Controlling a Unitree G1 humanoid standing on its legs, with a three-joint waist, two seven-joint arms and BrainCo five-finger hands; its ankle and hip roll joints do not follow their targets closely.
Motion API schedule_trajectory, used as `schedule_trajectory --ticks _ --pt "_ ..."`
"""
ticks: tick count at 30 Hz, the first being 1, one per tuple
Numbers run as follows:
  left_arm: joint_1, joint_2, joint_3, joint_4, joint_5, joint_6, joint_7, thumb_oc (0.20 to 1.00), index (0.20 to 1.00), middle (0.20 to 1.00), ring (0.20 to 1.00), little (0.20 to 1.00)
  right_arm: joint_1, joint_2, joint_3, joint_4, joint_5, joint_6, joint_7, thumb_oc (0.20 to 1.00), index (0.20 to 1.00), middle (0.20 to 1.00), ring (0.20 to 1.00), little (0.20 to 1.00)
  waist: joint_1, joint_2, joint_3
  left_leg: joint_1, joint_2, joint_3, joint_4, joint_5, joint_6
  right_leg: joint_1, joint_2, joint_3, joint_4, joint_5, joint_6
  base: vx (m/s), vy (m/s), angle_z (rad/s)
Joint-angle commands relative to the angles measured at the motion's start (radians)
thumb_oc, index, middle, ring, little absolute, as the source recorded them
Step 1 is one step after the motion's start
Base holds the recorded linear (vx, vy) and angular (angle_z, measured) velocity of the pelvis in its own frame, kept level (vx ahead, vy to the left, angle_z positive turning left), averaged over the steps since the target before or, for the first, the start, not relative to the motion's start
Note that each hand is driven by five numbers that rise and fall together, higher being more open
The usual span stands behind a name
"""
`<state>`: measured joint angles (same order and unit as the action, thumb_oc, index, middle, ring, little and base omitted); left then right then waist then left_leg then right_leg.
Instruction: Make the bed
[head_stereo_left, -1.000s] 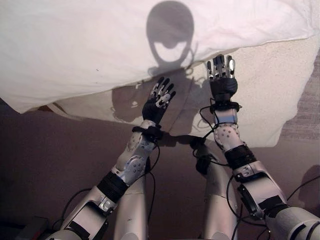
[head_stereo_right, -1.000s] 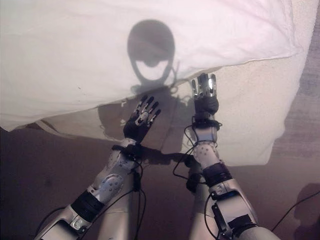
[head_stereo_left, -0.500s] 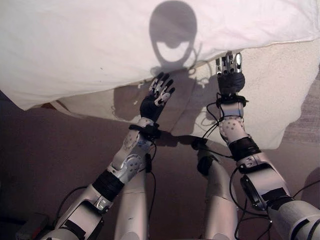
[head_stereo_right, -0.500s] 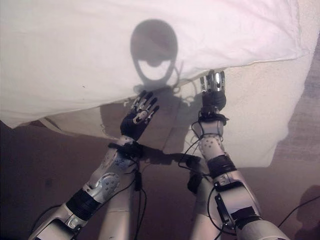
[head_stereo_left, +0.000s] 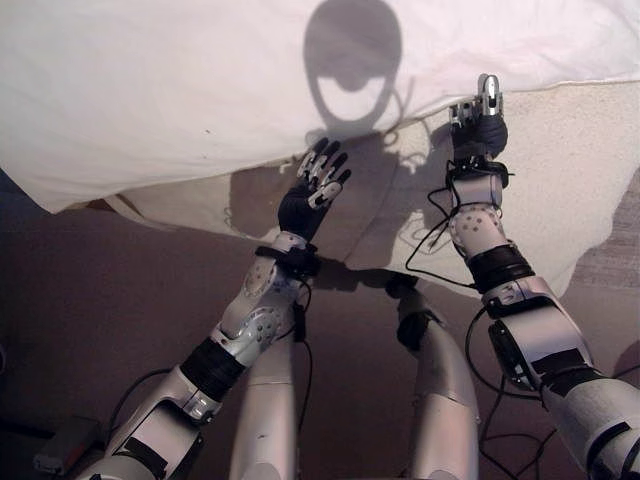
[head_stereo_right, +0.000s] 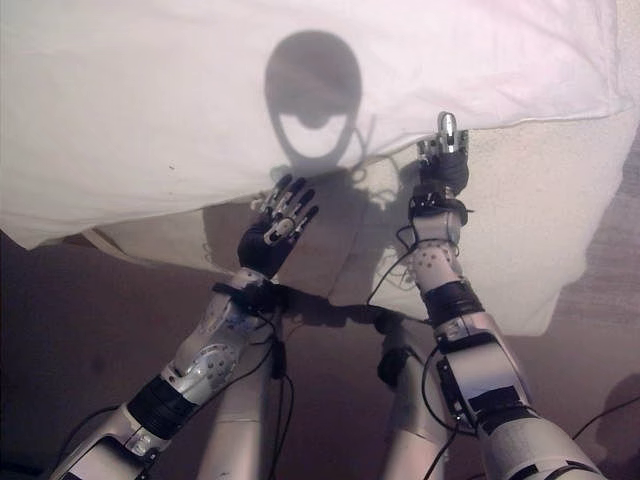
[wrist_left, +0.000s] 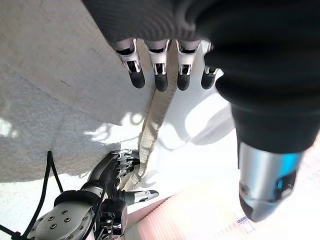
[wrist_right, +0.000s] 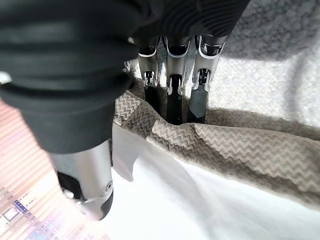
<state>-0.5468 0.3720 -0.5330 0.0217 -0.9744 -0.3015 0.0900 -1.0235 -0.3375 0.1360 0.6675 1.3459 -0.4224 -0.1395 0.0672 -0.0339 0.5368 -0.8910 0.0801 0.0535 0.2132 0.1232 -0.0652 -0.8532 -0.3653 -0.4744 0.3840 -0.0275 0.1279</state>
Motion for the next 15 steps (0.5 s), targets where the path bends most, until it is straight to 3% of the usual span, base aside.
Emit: schedule_trajectory --ticks 1,15 --pt "0.015 0.005 -0.035 -0.142 0.065 -0.038 -0.02 1.0 1.0 1.0 1.0 1.0 -0.082 -0.088 0.046 -0.057 -0.065 -0.018 0.002 1.0 1.0 1.0 1.0 1.0 0.015 0.013 -0.017 0.031 -0.036 0.038 0.033 -0.132 0.026 -0.027 0.053 0.042 -0.078 0.106 0.048 0.0 0.0 0.0" --pt "0.046 0.031 -0.04 -0.154 0.053 -0.033 -0.034 1.0 1.0 1.0 1.0 1.0 -0.24 -0.156 0.052 0.086 -0.045 -0.026 -0.013 1.0 1.0 1.0 1.0 1.0 0.023 0.007 -0.017 0.029 -0.032 0.033 0.032 -0.134 0.024 -0.032 0.058 0.039 -0.071 0.103 0.051 0.0 0.0 0.0"
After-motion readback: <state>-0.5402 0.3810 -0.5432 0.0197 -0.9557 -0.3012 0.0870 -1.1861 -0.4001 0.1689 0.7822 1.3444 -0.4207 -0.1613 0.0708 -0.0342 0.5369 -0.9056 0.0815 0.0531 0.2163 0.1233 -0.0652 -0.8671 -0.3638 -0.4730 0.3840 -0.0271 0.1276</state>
